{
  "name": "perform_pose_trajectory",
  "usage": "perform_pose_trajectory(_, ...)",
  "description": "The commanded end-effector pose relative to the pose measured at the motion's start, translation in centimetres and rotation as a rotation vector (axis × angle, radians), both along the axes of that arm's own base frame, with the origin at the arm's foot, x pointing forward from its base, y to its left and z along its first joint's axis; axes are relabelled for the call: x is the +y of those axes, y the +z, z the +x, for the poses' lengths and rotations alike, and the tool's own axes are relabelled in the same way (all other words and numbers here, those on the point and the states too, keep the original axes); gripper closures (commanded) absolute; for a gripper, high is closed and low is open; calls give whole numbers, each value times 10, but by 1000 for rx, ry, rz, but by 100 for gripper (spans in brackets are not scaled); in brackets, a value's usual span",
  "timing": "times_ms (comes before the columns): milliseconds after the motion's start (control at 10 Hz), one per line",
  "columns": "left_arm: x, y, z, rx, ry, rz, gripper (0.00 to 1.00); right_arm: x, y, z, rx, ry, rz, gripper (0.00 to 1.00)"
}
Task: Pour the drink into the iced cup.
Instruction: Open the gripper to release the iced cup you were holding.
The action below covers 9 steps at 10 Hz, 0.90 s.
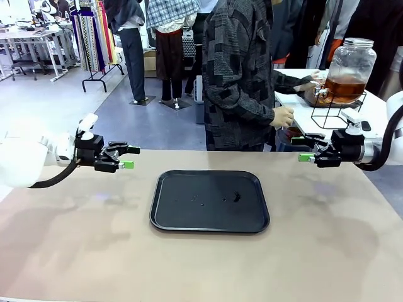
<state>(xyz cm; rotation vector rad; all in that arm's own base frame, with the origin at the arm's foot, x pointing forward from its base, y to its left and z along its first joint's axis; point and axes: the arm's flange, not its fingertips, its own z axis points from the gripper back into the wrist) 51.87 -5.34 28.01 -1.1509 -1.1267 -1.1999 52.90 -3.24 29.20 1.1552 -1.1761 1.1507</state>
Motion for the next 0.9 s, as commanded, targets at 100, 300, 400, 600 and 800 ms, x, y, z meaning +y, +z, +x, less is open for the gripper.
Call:
perform_pose_trajectory(100,0,2,-1,-2,1,1,0,0,2,0,-3,1,0,0)
perform_pose_trajectory(300,0,2,-1,-2,1,1,0,0,2,0,-3,1,0,0)
perform_pose_trajectory(400,0,2,-1,-2,1,1,0,0,2,0,-3,1,0,0)
perform_pose_trajectory(600,0,2,-1,-2,1,1,0,0,2,0,-3,1,0,0)
perform_pose_trajectory(800,0,2,-1,-2,1,1,0,0,2,0,-3,1,0,0)
